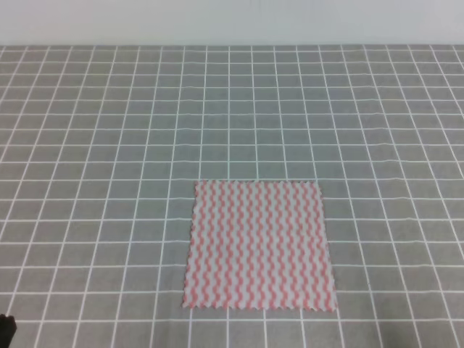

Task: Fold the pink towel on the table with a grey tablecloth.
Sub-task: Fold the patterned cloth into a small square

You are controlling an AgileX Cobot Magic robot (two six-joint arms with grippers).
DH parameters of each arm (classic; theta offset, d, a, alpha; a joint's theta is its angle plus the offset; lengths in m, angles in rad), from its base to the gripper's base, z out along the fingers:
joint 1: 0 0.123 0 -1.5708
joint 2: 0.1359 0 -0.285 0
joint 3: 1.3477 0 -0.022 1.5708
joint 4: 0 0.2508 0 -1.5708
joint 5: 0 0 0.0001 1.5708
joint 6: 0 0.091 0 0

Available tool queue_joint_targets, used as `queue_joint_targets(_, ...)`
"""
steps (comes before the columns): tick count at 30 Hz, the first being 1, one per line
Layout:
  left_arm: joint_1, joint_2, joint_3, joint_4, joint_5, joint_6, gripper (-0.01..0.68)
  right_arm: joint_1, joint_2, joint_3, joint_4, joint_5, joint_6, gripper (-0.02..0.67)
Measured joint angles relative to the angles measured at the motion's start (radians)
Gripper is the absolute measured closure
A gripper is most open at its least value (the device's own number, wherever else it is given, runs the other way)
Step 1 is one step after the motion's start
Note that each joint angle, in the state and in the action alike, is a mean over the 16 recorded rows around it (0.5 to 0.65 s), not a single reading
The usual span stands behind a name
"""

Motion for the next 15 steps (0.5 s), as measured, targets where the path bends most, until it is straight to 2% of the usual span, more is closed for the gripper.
queue_joint_targets(15,0.000,0.018,-0.010,0.025,-0.022,0.000,0.677,0.000,-0.005,0.004,0.000,-0.002,0.000,0.665)
